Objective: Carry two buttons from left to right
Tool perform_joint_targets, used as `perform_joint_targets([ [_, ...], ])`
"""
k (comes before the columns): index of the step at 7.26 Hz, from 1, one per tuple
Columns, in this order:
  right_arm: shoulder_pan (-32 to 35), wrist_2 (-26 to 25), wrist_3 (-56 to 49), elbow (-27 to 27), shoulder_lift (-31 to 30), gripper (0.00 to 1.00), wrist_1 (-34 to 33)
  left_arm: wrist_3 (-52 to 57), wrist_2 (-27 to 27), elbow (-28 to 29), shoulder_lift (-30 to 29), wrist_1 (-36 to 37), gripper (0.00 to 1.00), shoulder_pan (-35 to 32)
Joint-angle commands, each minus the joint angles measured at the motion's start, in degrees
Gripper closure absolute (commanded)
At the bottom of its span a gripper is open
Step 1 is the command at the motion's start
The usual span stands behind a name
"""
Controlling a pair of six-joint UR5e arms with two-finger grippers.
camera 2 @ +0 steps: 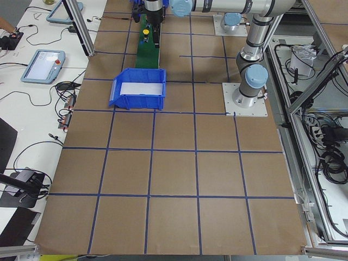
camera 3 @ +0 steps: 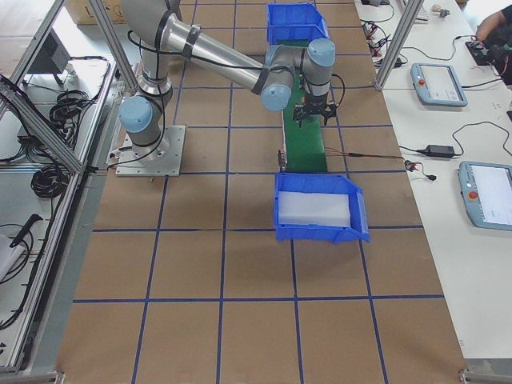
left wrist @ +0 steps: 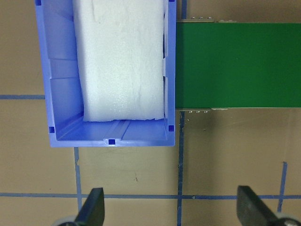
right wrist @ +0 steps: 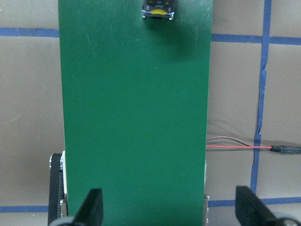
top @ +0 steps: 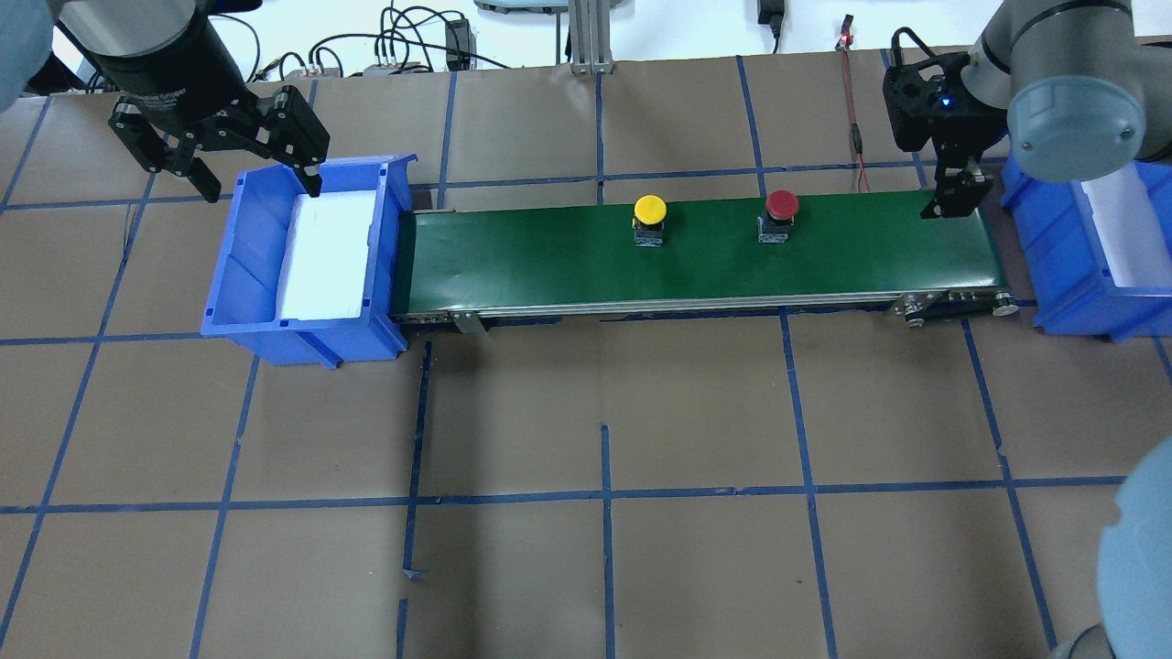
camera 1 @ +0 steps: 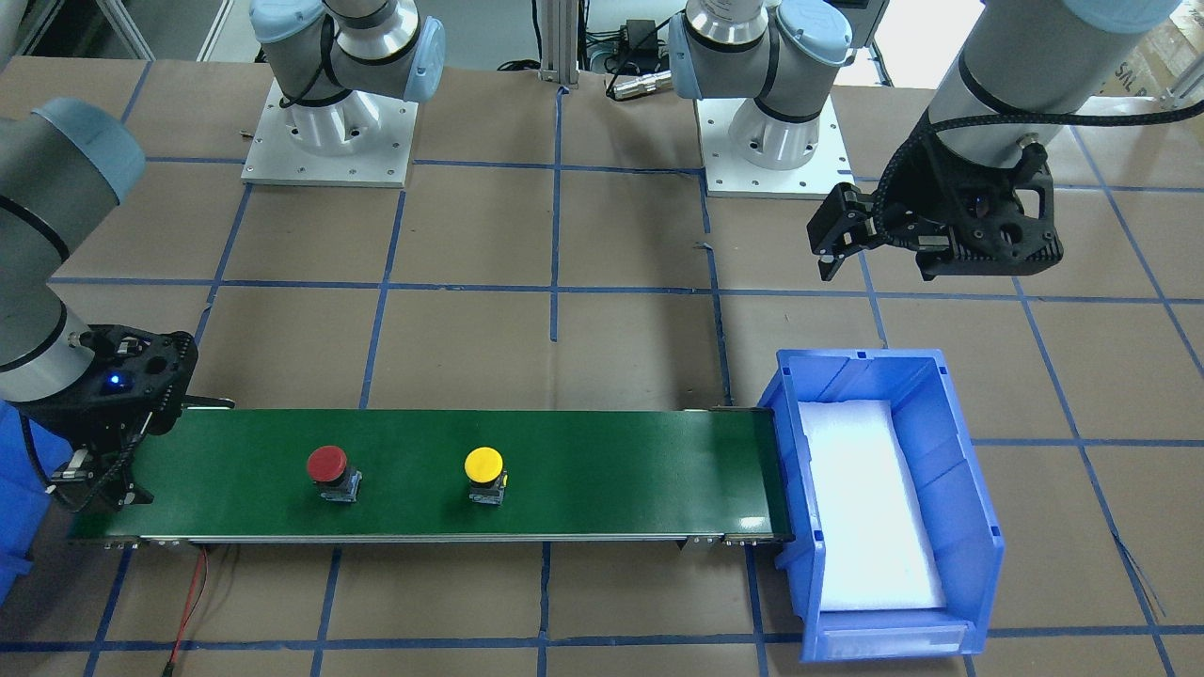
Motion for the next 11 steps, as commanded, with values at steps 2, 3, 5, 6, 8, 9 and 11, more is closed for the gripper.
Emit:
perform_joint_targets([
  [2,-0.1,-1.9,-3.4,-0.1,0.2,0.00,0.0,0.0,0.0,0.0,0.0,0.0,0.00,0.0],
  [3,-0.1,-2.0,-3.4,0.1,0.2,0.00,-0.1,0.0,0.0,-0.1,0.0,-0.1,0.00,0.0],
  [5,-0.5,-1.1,-2.9,0.3,1.1,0.00,-0.7,0.0,0.0,-0.1,0.0,-0.1,0.00,0.1],
  [6,-0.9,-0.9,-2.6,0.3,1.5,0.00,-0.8,0.0,0.0,-0.1,0.0,0.0,0.00,0.1],
  [8,-0.9,0.5,-2.1,0.5,2.1,0.00,-0.7,-0.1,-0.1,0.0,0.0,0.1,0.00,0.1],
  [9,-1.0,0.5,-2.1,0.8,2.1,0.00,-0.9,0.0,0.0,0.0,0.0,0.1,0.00,0.1],
  [11,-1.0,0.5,-2.1,0.9,2.1,0.00,-0.9,0.0,0.0,-0.1,0.0,0.0,0.00,0.1],
])
